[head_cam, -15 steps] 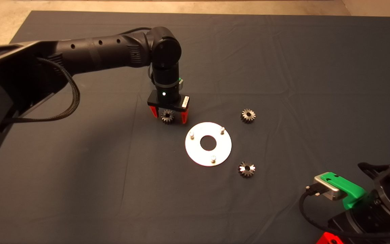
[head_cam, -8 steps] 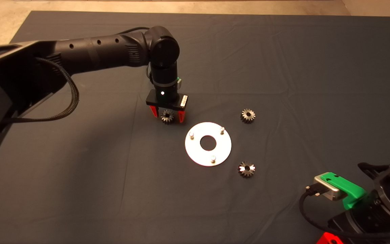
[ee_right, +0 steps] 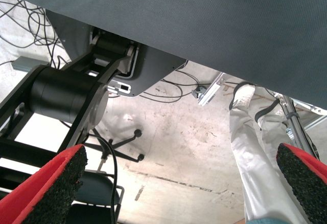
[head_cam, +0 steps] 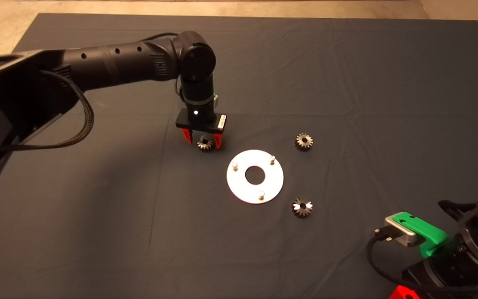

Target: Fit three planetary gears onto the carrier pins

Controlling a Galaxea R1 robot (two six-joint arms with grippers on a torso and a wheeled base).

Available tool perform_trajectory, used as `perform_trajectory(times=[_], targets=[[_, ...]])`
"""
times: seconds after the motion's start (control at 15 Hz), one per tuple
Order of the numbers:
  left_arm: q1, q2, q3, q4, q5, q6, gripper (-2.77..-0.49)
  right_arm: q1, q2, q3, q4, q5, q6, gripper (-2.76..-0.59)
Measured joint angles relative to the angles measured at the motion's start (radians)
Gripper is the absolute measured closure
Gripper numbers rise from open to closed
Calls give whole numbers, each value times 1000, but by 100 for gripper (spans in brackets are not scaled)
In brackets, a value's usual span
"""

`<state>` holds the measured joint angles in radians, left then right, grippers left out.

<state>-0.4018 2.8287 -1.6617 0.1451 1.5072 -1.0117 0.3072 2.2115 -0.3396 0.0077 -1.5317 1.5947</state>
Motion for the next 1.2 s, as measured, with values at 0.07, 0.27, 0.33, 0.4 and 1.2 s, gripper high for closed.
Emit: perform_trajectory(times=[0.07, 0.27, 0.33, 0.4, 1.2], targets=[[0, 0, -1, 0, 0, 0, -180, 0, 0, 0, 0, 0, 0, -276], [0, 0, -1, 0, -38, 0, -167, 0, 0, 0, 0, 0, 0, -276], [0, 3, -1, 0, -47, 0, -166, 0, 0, 0, 0, 0, 0, -276], [0, 3, -1, 0, -50, 0, -166, 0, 0, 0, 0, 0, 0, -276], [0, 0, 26, -1, -41, 0, -151, 0, 0, 0, 0, 0, 0, -276]])
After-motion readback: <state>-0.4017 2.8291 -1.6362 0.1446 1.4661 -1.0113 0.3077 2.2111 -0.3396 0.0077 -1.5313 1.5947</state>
